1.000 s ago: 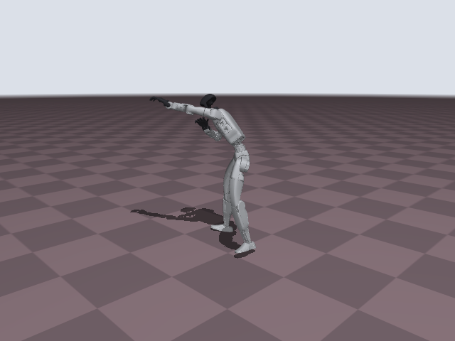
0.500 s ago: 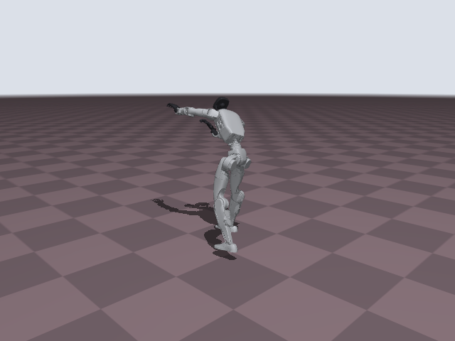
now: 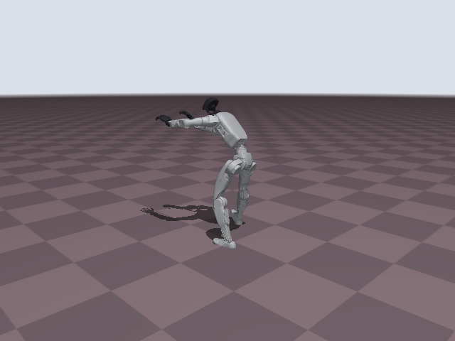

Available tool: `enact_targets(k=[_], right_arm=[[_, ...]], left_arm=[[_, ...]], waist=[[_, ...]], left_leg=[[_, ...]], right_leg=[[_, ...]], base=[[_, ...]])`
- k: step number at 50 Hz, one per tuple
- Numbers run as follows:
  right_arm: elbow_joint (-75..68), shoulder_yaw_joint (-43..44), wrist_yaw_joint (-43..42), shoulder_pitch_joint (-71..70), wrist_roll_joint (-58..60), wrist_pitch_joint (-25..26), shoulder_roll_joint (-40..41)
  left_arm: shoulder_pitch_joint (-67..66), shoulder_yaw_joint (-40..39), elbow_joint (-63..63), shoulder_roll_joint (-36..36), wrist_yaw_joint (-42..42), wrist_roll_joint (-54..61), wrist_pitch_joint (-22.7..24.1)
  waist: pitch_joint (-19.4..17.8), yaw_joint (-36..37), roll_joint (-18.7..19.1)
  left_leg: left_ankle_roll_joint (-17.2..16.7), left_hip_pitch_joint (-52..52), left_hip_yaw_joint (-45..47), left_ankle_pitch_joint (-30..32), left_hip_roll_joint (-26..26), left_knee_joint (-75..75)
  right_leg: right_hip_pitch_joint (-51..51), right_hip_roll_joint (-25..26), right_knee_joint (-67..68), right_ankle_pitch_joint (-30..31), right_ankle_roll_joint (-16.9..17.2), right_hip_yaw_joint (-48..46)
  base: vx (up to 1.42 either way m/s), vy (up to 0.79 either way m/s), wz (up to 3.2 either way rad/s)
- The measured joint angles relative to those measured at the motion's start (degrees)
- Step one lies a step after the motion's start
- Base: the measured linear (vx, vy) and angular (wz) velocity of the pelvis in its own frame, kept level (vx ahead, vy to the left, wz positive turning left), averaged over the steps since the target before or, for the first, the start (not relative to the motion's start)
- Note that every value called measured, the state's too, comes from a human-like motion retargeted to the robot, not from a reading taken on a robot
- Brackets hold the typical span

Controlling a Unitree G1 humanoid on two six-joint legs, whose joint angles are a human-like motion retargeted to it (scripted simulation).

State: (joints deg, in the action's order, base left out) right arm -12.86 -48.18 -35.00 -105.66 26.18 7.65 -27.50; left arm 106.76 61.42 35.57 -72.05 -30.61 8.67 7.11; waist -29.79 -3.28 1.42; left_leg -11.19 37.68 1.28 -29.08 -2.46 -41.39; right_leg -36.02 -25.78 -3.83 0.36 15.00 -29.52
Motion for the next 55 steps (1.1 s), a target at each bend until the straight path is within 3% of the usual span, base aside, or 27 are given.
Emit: enact_targets(k=[5,6,7,8,10,17,24,30,38,45,50,55], right_arm=[[-7.0,-7.6,4.4,-10.3,1.8,0.8,4.1],[-5.6,-9.8,6.0,-12.5,3.2,-0.8,7.3],[-5.4,-11.3,7.7,-13.7,4.4,-2.0,9.9],[-7.6,-11.2,9.3,-12.8,5.4,-2.6,11.6],[-11.2,-12.6,10.6,-13.8,7.7,-4.0,12.7],[-22.7,-22.7,12.4,-22.7,15.4,-7.0,17.5],[-33.5,-22.8,13.8,-21.8,17.9,-3.7,18.3],[-41.0,-22.8,19.1,-18.8,14.8,-4.6,13.9],[-36.2,-23.7,19.8,-10.5,9.8,-6.4,2.3],[-15.3,-27.4,17.5,-3.3,7.5,-8.2,-8.9],[4.4,-31.9,17.7,-2.4,5.3,-8.8,-14.4],[21.9,-30.3,16.0,-2.7,4.8,-6.4,-17.7]], left_arm=[[-19.5,-13.7,-8.7,0.3,3.9,7.7,0.2],[-21.4,-16.1,-6.9,-1.3,3.2,8.8,-0.2],[-24.7,-18.0,-6.3,-2.0,3.0,10.1,-0.1],[-30.6,-18.8,-8.0,-0.7,3.8,11.5,1.1],[-39.0,-21.1,-12.3,1.5,4.9,12.3,3.2],[-51.9,-26.5,-26.0,10.7,7.2,3.9,6.0],[-45.0,-19.3,-39.7,17.5,3.0,-8.7,6.2],[-34.5,-17.9,-45.0,20.7,-5.0,-16.9,8.1],[-31.8,-28.1,-45.1,22.7,-16.1,-20.5,7.5],[-38.7,-43.7,-41.5,23.8,-20.7,-20.2,1.6],[-42.0,-54.1,-37.5,27.1,-11.7,-19.3,-7.2],[-39.0,-56.1,-34.8,30.0,0.6,-18.3,-16.9]], waist=[[0.0,4.5,-1.5],[0.0,16.8,-8.2],[0.0,27.4,-14.4],[0.0,34.7,-19.4],[0.0,40.0,-22.8],[0.0,38.4,-24.2],[0.0,36.6,-23.7],[0.0,33.8,-24.1],[0.0,30.1,-22.3],[0.0,26.8,-18.1],[0.0,21.4,-12.5],[0.0,13.8,-6.7]], left_leg=[[2.5,-3.5,-2.0,3.3,4.5,9.8],[16.7,-15.3,-55.5,1.2,16.9,14.9],[26.1,-23.2,-91.2,4.0,24.2,23.2],[26.2,-23.6,-91.2,16.9,21.5,37.7],[26.2,-23.6,-91.2,24.3,19.0,46.2],[26.2,-21.6,-91.2,23.0,17.9,46.2],[26.2,-22.1,-91.2,22.5,15.9,46.3],[26.2,-21.4,-91.2,22.3,15.6,46.2],[26.2,-21.2,-91.2,22.0,15.6,46.2],[26.2,-25.4,-91.2,22.6,13.6,46.4],[26.2,-29.4,-91.2,22.8,12.3,46.4],[26.2,-32.4,-91.2,23.0,11.7,46.4]], right_leg=[[4.7,-4.3,4.6,-1.1,0.0,-4.2],[-7.1,10.4,3.2,7.0,-3.8,19.8],[-15.1,20.8,2.4,13.0,-5.8,39.0],[-15.5,22.4,2.6,14.5,-4.2,48.7],[-14.7,22.8,2.7,15.0,-2.4,54.7],[-13.8,19.9,-1.1,14.0,0.0,47.7],[-14.0,18.2,-1.1,10.8,0.0,33.4],[-14.6,14.6,-1.1,13.2,0.0,20.8],[-16.1,13.4,-0.4,17.4,-0.9,16.6],[-14.7,17.3,1.5,14.8,-1.1,19.3],[-12.2,20.0,2.0,12.8,-0.9,20.7],[-10.5,22.2,2.5,10.8,-1.0,22.6]], base=[[-0.18,0.4,-1.85],[-1.28,0.47,-14.06],[-1.38,0.53,-15.71],[-0.7,0.26,-8.38],[-0.13,0.13,-1.75],[0.0,-0.17,0.23],[0.03,-0.14,-0.08],[0.06,-0.09,0.1],[0.15,-0.08,0.04],[0.21,-0.03,-0.55],[0.21,0.02,-0.63],[0.21,0.09,-0.57]])
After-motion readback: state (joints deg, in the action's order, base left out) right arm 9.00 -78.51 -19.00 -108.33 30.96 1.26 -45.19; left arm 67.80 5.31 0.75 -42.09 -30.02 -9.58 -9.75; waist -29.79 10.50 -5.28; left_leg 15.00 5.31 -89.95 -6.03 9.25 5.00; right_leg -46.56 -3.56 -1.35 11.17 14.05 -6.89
